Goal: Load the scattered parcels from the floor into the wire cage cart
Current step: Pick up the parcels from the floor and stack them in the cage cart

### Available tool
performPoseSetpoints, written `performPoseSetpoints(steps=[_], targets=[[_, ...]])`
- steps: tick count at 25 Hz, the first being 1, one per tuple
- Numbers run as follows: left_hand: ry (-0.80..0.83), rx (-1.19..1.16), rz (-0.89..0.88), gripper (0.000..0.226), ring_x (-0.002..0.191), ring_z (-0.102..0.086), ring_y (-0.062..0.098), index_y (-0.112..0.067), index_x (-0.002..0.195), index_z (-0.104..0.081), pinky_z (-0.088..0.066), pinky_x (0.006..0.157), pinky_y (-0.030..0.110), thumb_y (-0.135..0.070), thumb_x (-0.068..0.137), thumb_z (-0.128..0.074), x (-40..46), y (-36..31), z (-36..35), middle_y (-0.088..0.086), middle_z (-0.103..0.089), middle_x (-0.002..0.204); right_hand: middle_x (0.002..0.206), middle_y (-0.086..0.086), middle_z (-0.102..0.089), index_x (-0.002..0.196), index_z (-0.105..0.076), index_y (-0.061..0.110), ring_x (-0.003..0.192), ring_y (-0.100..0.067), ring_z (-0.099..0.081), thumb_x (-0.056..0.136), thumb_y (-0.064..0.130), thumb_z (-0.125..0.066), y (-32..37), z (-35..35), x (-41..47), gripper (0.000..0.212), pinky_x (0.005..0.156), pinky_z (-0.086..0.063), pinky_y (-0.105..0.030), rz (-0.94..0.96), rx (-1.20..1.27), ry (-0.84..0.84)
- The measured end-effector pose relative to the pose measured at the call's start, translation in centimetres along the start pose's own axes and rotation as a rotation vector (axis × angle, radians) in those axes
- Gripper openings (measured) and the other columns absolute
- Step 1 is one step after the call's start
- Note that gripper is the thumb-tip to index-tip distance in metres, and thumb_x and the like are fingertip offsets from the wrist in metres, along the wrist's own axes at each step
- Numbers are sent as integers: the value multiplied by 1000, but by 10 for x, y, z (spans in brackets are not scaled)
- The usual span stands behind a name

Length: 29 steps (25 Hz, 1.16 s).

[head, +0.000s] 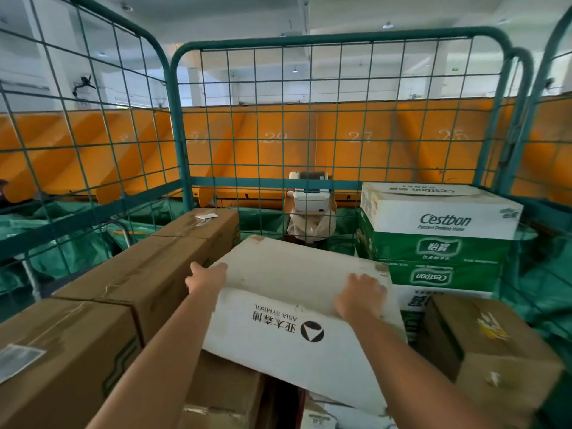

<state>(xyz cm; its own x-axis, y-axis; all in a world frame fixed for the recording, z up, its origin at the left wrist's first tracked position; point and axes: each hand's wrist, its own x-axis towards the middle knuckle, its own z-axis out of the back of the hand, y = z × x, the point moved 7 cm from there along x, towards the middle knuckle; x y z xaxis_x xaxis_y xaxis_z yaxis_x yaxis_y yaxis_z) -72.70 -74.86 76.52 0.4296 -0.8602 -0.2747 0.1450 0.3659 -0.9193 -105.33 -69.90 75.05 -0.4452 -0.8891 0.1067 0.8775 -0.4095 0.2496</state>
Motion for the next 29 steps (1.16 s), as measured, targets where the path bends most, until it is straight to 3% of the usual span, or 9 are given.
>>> performPoseSetpoints(steps=[3,5,7,9,12,19,21,24,29], targets=[[-11,119,-19,83,132,-32,44,-25,154,-8,-42,99,60,-32,90,-62,18,2,0,12,-15,155,155,-21,-15,152,-13,16,142,-40,-14,81,60,-58,-70,-1,-16,95,113,-15,-60,-539,119,132],[-2,147,-24,85,132,-33,44,-22,154,-7,-43,97,60,-27,90,-64,30,4,-1,12,-15,156,149,-22,-28,151,-13,11,137,-41,-29,58,77,-66,-90,-27,-5,125,110,-26,-61,-697,361,234],[26,143,13,81,124,-39,42,-13,151,-15,-47,90,56,-23,89,-66,39,7,-7,15,-22,151,120,-16,-59,134,-45,9,108,-37,-59,31,81,-62,-96,-59,14,127,96,-47,-52,-638,437,299],[26,245,0,71,104,-45,36,-6,144,-29,-51,83,47,-27,88,-67,41,9,-11,17,-30,140,96,-9,-66,111,-60,9,85,-30,-65,48,79,-58,-92,-60,21,94,83,-53,-40,-537,443,260],[-26,346,-55,62,95,-48,32,-3,132,-42,-54,84,42,-31,83,-68,44,6,-10,18,-37,130,94,-6,-63,106,-58,12,83,-28,-61,79,62,-56,-77,-23,-2,56,73,-47,-33,-492,431,195],[-133,363,-100,51,99,-51,36,2,123,-52,-44,83,40,-27,82,-65,46,-10,19,23,-49,123,74,-3,-57,93,-58,11,70,-21,-57,89,32,-50,-59,12,15,24,65,-42,-27,-368,372,-7],[-173,282,-114,56,118,-48,41,2,125,-53,-44,98,48,-24,79,-68,52,-9,27,24,-48,132,83,-2,-58,109,-54,11,76,-21,-55,92,36,-47,-50,14,24,31,68,-42,-29,-295,368,-21],[-157,321,-87,65,115,-49,42,-4,136,-43,-48,95,51,-26,82,-70,47,9,22,21,-37,138,121,-10,-55,134,-42,20,111,-28,-51,90,64,-34,-34,-14,24,64,95,-39,-40,-208,160,116],[-4,662,-245,88,133,-26,50,-31,150,-23,-38,105,57,-60,79,-67,35,10,0,22,-8,154,157,-13,-8,149,-22,31,139,-43,-19,62,94,-40,-22,-32,22,109,111,-24,-53,103,-7,425]])
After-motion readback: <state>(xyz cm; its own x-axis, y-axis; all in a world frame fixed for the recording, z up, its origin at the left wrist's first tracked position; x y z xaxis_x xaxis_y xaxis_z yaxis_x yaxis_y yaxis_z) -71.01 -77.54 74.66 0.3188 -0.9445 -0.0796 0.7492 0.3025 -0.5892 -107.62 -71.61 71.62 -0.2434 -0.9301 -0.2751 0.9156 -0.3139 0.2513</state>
